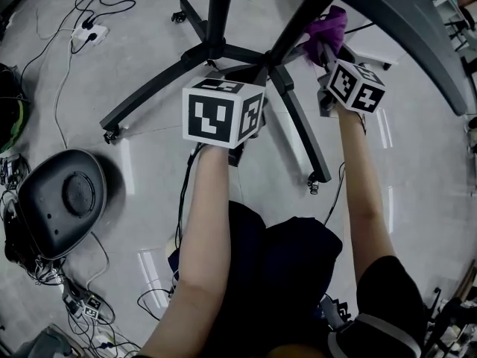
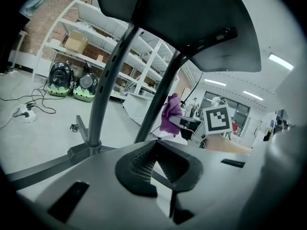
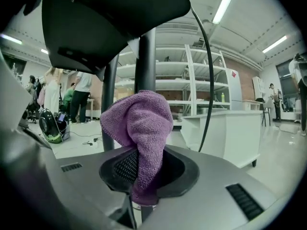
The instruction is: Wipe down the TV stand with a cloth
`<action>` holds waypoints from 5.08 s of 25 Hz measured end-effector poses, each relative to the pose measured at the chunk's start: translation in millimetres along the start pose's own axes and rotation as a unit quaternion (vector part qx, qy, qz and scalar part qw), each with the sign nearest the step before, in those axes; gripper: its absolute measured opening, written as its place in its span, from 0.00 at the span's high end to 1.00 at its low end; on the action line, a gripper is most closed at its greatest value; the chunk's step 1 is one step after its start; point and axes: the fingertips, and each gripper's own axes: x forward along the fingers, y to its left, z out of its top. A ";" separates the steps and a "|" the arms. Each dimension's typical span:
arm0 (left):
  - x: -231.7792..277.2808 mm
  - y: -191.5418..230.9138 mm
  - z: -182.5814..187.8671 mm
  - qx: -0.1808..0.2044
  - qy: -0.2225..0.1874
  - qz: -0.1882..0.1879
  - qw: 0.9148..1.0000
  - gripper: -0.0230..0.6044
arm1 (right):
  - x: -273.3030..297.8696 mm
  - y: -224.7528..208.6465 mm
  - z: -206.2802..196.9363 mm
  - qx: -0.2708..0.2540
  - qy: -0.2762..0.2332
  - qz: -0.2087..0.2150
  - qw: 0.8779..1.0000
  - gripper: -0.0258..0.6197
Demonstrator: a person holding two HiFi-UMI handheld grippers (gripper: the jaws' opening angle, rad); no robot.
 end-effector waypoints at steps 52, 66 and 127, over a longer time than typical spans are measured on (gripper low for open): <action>17.5 17.6 -25.7 -0.011 0.037 0.002 0.999 0.96 | 80.7 2.4 -136.1 -0.079 0.160 0.091 0.980 0.81; 14.5 25.4 -30.2 -0.007 0.047 0.012 0.999 0.96 | 84.8 8.1 -183.1 -0.076 0.206 0.080 0.972 0.81; -271.2 326.5 -210.2 -0.072 0.059 0.289 0.953 0.96 | 62.8 580.0 -246.7 0.075 0.336 0.428 0.836 0.81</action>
